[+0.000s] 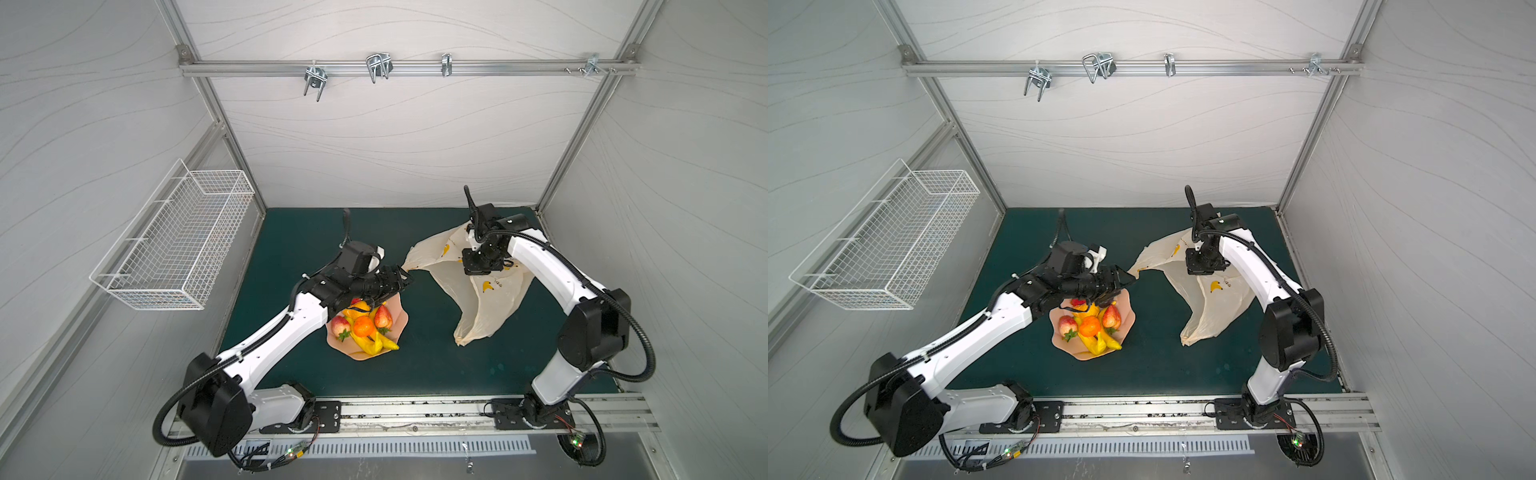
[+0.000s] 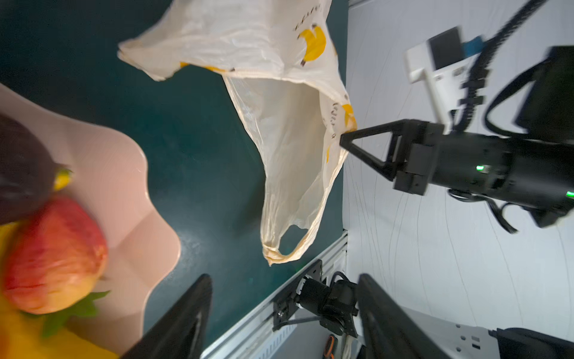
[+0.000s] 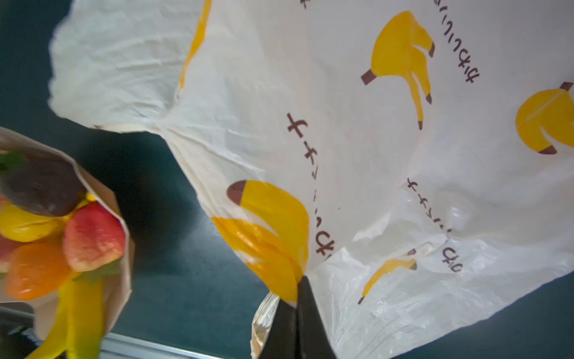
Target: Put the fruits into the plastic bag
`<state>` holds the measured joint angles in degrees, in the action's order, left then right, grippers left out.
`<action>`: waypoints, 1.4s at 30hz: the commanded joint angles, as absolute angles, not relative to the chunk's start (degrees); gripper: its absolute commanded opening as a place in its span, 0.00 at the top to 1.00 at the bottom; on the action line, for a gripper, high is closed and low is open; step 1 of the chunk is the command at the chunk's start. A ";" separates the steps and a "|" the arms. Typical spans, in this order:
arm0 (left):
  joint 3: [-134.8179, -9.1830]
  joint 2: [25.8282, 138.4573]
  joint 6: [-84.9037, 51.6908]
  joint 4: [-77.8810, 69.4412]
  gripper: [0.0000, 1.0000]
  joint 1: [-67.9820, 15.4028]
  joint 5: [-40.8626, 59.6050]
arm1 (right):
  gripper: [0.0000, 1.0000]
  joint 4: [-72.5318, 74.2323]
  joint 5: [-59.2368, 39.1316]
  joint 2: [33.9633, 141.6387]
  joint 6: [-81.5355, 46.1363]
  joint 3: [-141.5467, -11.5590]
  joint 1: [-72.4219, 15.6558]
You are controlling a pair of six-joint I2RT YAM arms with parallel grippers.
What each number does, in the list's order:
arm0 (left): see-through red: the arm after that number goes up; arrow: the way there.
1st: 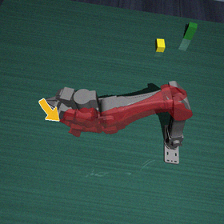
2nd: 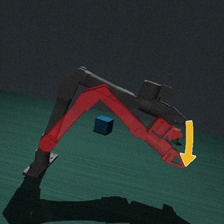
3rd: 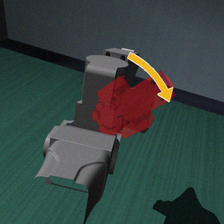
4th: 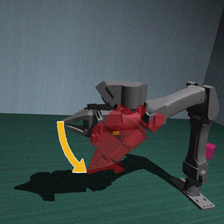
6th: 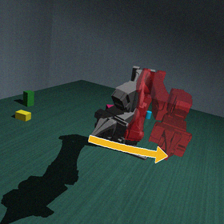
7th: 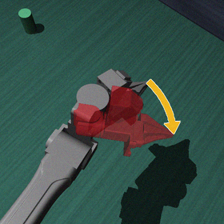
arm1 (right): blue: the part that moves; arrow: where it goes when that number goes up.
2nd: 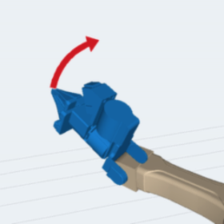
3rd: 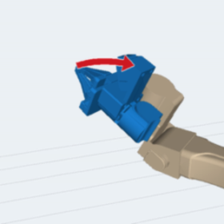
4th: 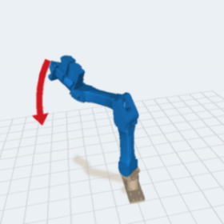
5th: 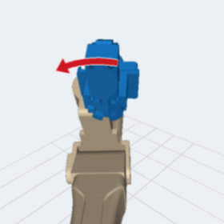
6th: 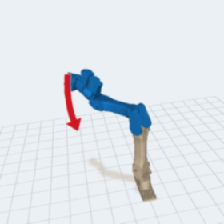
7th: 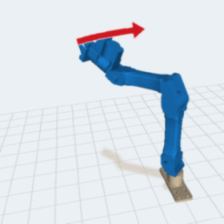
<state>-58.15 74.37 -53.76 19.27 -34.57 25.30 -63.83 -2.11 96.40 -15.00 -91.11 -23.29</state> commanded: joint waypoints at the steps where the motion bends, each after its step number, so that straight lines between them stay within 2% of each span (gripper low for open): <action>1: -62.96 79.48 -56.95 15.70 0.37 -36.75 24.61 | 1.00 -67.96 -8.12 93.38 -20.70 -94.41 -22.22; 4: -64.97 83.22 -58.40 14.53 0.46 -37.17 24.44 | 1.00 -67.76 -12.85 90.98 -24.80 -95.35 -20.36; 8: -68.18 85.29 -58.22 14.87 0.46 -37.16 22.46 | 1.00 -68.47 -18.78 87.95 -29.11 -96.72 -16.76; 12: -71.42 85.80 -56.63 17.30 0.42 -36.43 20.74 | 1.00 -67.85 -25.92 85.06 -32.31 -96.70 -13.99; 18: -70.01 82.22 -55.73 21.17 0.37 -31.22 20.30 | 1.00 -66.54 -31.22 82.61 -34.30 -93.81 -13.85; 24: -72.47 73.94 -46.77 35.77 0.19 -25.63 17.06 | 1.00 -63.46 -34.15 79.71 -37.63 -89.79 -13.97; 29: -75.85 68.08 -36.64 50.50 0.10 -22.13 13.25 | 1.00 -63.21 -36.77 79.16 -37.11 -88.20 -14.09; 36: -74.32 66.85 -25.31 62.01 0.07 -21.19 8.54 | 1.00 -65.89 -38.45 78.31 -34.03 -87.70 -14.08; 42: -74.37 71.31 -17.27 63.95 0.10 -21.12 9.58 | 1.00 -66.22 -38.85 77.15 -33.55 -86.63 -14.08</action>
<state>-73.19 69.52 -23.92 60.45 -21.39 9.96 -63.88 -37.56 78.74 -34.46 -86.91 -13.87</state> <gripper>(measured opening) 0.901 0.050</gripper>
